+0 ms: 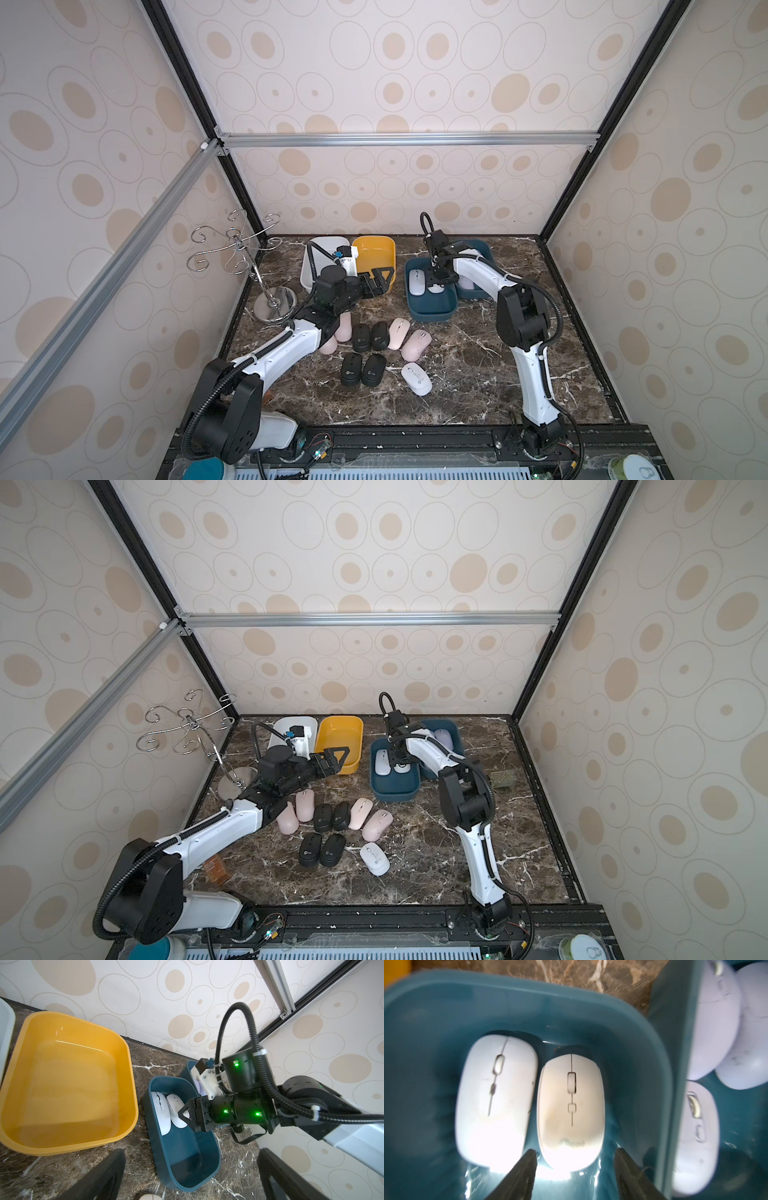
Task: Place the mice by color into the storage box
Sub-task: Place the mouse in the storage box, then pick up the mouse from the center of the board.
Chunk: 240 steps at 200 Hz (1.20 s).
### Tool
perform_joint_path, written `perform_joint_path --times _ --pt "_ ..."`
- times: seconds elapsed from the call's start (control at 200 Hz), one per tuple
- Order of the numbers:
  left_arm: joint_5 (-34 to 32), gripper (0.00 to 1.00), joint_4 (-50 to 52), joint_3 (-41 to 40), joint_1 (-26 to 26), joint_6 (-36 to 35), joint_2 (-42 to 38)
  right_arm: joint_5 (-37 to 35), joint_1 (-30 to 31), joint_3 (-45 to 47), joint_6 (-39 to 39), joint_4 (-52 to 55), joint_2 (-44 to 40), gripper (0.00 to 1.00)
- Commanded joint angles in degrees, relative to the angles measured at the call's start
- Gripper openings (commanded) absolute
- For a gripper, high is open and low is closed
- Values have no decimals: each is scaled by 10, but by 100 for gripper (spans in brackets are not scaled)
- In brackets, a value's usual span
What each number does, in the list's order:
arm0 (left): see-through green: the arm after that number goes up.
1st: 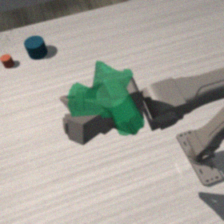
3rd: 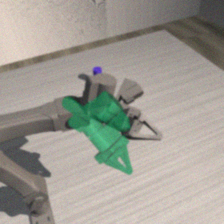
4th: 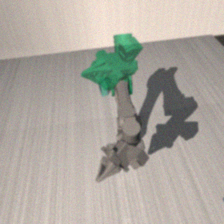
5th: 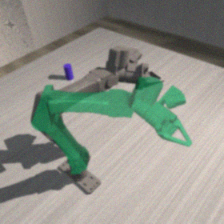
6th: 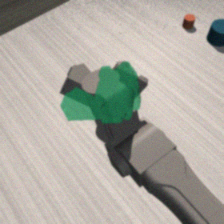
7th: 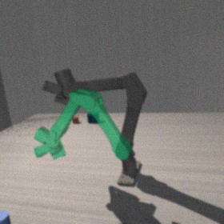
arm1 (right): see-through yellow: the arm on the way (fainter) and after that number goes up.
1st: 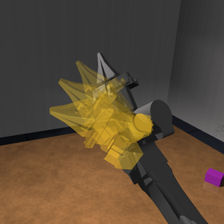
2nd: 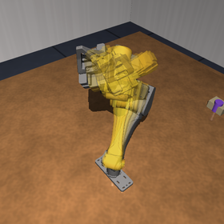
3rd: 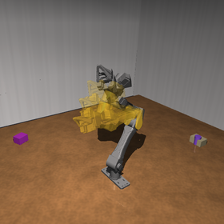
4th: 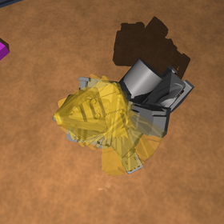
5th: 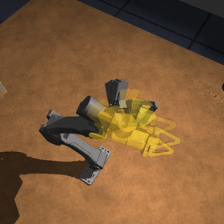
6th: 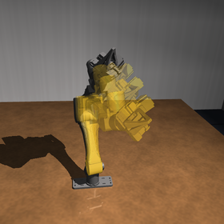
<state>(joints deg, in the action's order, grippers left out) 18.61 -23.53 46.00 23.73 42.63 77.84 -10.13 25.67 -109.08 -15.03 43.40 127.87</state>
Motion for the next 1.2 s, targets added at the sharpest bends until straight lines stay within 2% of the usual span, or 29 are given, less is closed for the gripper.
perform_joint_path --times 0.0,0.115,0.275,0.475,0.585,0.68,0.96,1.196 --pt "3 100 -15 1 -4 4 1 0 9 35 8 -13 -63 62" --pt "-5 100 -12 0 -5 3 0 -3 18 59 10 -6 -98 62" --pt "-4 100 -22 -8 -5 17 6 -2 41 157 -4 -26 -177 62" --pt "48 100 -53 -12 2 68 53 -2 78 273 -15 -5 -279 64" --pt "76 100 -62 -8 17 85 81 -10 114 329 -30 18 -333 67" --pt "80 100 -54 -2 21 85 90 12 160 376 -56 28 -373 71" --pt "9 100 -10 1 -2 37 46 85 307 477 -136 15 -407 77" --pt "-69 100 5 -17 -53 49 -3 101 350 481 -144 -8 -362 78"
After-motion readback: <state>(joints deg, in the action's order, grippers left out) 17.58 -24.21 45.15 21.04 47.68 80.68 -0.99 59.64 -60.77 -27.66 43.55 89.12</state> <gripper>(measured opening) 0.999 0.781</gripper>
